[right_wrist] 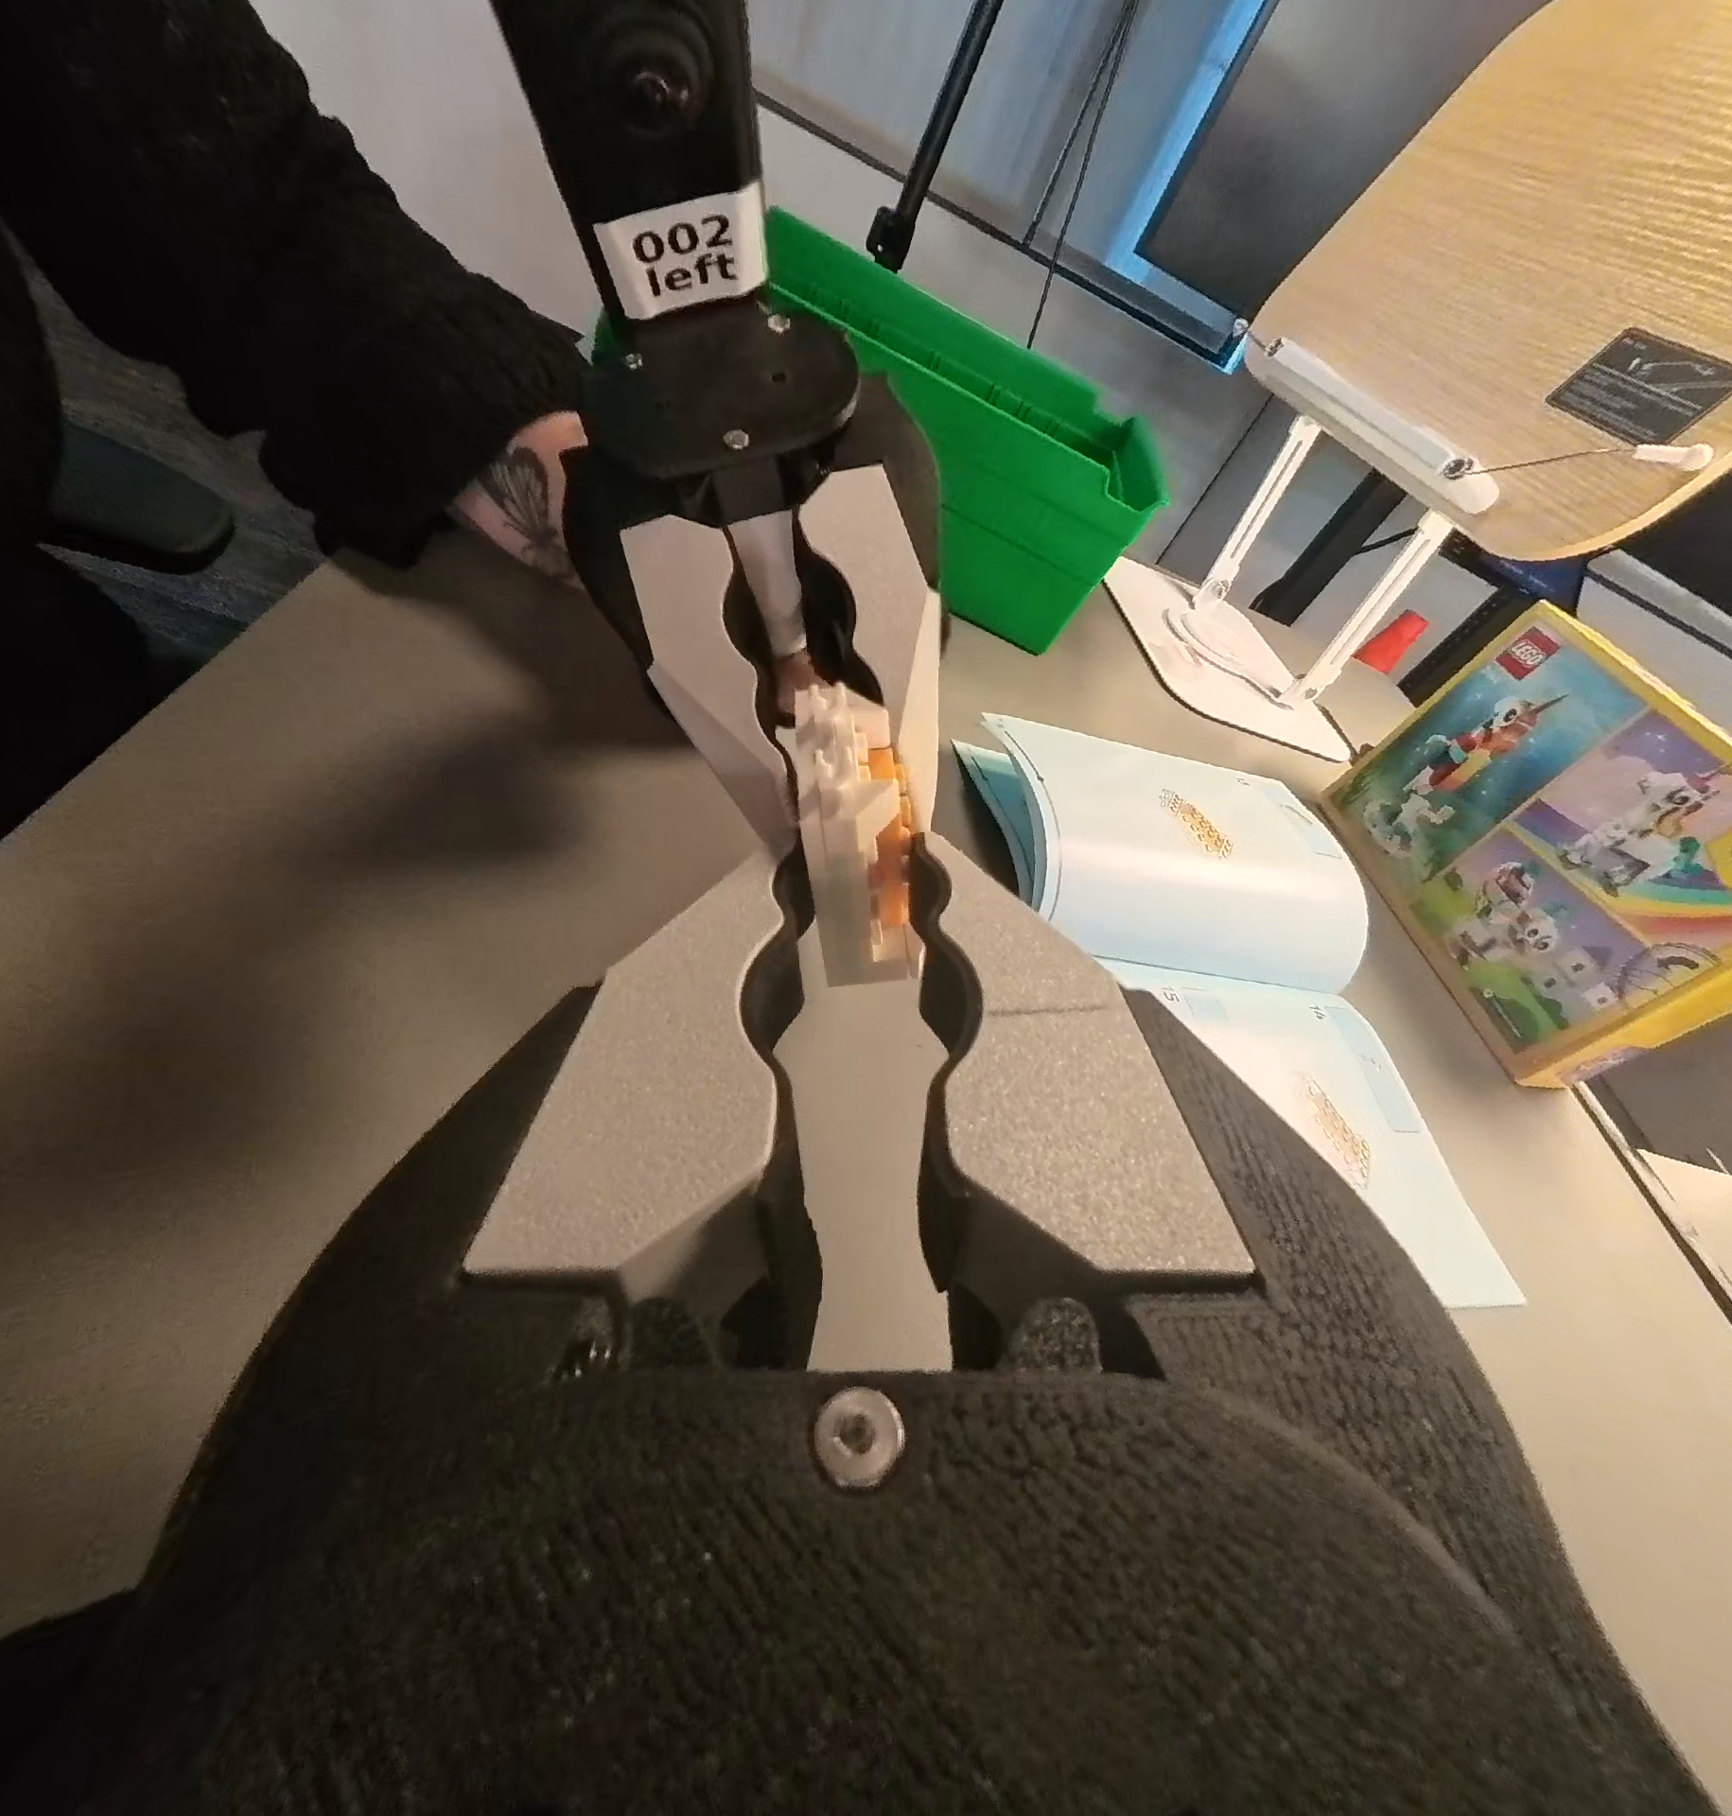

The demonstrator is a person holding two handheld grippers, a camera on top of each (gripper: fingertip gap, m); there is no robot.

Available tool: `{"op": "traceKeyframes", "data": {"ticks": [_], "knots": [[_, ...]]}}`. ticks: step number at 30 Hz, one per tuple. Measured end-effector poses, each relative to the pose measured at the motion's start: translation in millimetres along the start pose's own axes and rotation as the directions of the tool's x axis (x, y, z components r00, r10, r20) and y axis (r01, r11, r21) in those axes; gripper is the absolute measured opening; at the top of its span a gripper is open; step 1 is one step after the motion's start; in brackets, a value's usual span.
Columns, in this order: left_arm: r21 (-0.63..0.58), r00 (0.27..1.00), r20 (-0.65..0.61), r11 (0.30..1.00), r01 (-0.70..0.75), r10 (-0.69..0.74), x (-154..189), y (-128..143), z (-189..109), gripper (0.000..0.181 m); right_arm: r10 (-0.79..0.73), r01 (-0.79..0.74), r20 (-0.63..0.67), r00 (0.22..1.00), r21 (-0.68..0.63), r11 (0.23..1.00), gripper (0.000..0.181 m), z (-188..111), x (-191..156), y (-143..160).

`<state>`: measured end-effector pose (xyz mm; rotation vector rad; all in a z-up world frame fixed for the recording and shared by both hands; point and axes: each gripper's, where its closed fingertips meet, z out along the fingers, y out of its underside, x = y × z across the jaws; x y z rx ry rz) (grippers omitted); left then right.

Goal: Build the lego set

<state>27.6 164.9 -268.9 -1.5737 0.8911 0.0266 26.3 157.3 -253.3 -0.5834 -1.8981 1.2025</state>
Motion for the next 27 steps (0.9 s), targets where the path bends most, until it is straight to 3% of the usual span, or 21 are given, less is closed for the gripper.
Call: {"op": "traceKeyframes", "data": {"ticks": [1, 5, 10, 12, 15, 18, 22, 27], "knots": [[0.001, 1.000, -0.008, 1.000, 0.010, -0.010, 0.5, 0.9, 0.3, 0.018, -0.012, 0.012, -0.001, 1.000, -0.010, 1.000, 0.017, 0.5, -0.4, 1.4], [0.038, 0.990, -0.086, 0.993, 0.116, -0.112, 1.6, -1.1, -2.0, 0.019, -0.110, 0.109, -0.032, 0.993, -0.018, 0.994, 0.017, 1.9, -1.5, 1.0], [0.124, 0.914, -0.208, 0.918, 0.377, -0.348, -4.9, -14.1, -11.5, 0.047, -0.340, 0.321, -0.171, 0.925, -0.130, 0.938, 0.017, 0.5, 11.6, 5.4], [0.121, 0.907, -0.163, 0.904, 0.409, -0.389, -12.2, -12.1, -9.6, 0.052, -0.463, 0.397, -0.255, 0.849, -0.271, 0.877, 0.017, -1.8, 28.1, 16.5], [0.094, 0.917, 0.016, 0.914, 0.395, -0.398, -26.8, -3.4, -1.8, 0.054, -0.610, 0.441, -0.302, 0.733, -0.472, 0.763, 0.018, -3.1, 48.0, 31.9], [0.044, 0.914, 0.137, 0.924, 0.379, -0.381, -33.4, 5.9, 8.3, 0.059, -0.649, 0.441, -0.311, 0.694, -0.530, 0.725, 0.018, 6.2, 51.2, 32.5], [0.025, 0.897, 0.155, 0.909, 0.415, -0.414, -34.1, 10.1, 12.2, 0.052, -0.772, 0.483, -0.294, 0.564, -0.640, 0.597, 0.017, 13.6, 58.3, 29.1], [0.037, 0.863, 0.175, 0.879, 0.476, -0.474, -41.7, 14.2, 9.3, 0.046, -0.834, 0.491, -0.255, 0.489, -0.711, 0.504, 0.018, 17.6, 62.6, 31.7]]}}
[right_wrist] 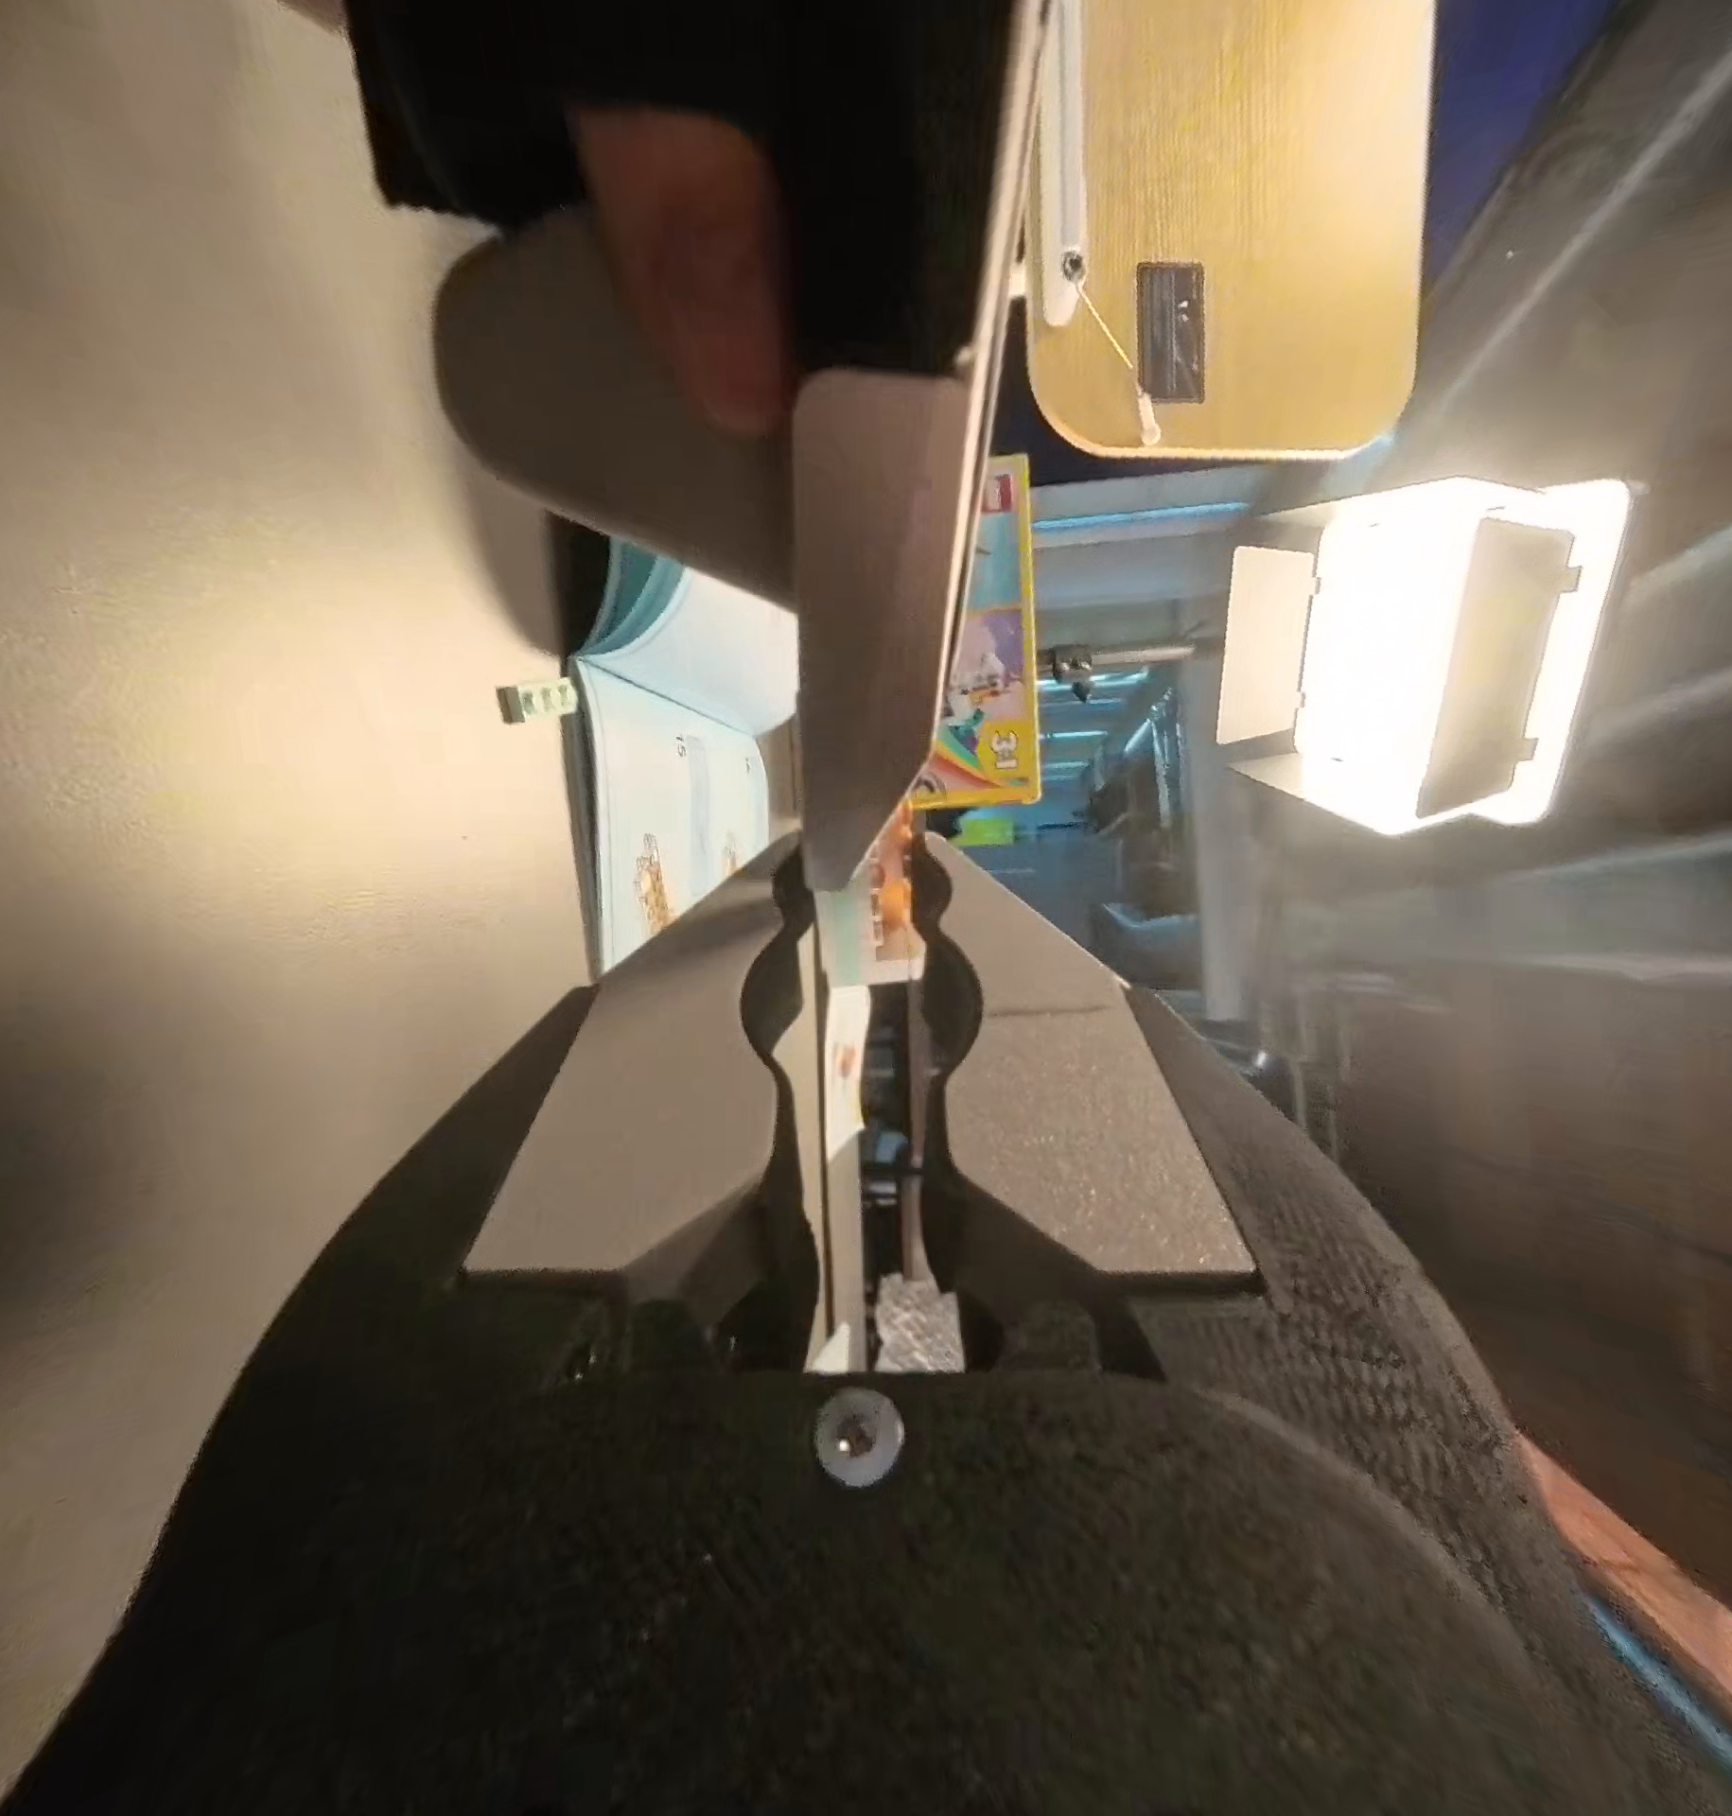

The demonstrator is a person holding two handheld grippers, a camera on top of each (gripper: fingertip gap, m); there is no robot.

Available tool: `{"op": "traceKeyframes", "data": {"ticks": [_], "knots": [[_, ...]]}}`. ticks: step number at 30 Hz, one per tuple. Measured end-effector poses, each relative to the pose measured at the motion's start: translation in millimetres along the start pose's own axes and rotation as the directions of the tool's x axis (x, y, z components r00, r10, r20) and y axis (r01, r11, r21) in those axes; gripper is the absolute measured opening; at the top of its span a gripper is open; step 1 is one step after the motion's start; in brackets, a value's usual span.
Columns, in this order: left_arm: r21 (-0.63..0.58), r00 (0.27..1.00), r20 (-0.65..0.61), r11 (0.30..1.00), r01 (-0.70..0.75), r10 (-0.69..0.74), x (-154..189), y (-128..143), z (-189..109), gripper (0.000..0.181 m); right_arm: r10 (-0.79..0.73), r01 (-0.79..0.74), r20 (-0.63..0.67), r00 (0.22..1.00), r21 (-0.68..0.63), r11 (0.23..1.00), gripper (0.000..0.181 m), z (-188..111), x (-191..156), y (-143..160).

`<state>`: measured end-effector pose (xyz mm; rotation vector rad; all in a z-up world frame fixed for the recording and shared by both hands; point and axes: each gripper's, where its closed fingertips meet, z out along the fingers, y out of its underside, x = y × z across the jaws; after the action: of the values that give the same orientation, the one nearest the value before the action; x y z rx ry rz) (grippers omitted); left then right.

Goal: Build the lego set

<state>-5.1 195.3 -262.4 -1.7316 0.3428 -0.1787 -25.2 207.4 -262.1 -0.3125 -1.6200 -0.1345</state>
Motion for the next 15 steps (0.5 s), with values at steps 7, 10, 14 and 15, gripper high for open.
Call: {"op": "traceKeyframes", "data": {"ticks": [7, 10, 14, 15], "knots": [[-0.025, 1.000, 0.024, 1.000, -0.012, 0.013, -4.6, 3.5, -0.2, 0.037, -0.079, 0.079, -0.023, 0.997, -0.025, 0.997, 0.019, 2.5, 0.0, -4.0], [-0.051, 0.998, 0.033, 0.998, -0.043, 0.045, -9.0, 6.7, -0.2, 0.037, 0.134, -0.138, 0.049, 0.990, 0.095, 0.986, 0.043, -6.2, 2.1, -9.0], [-0.102, 0.998, -0.004, 0.993, -0.060, 0.060, -8.2, 15.8, -0.7, 0.036, 0.422, -0.454, 0.180, 0.889, 0.223, 0.862, 0.050, -30.2, 19.9, 14.9], [-0.119, 0.997, -0.028, 0.990, -0.072, 0.069, -5.1, 18.8, -0.2, 0.036, 0.458, -0.489, 0.176, 0.871, 0.229, 0.842, 0.051, -35.2, 25.9, 27.2]]}}
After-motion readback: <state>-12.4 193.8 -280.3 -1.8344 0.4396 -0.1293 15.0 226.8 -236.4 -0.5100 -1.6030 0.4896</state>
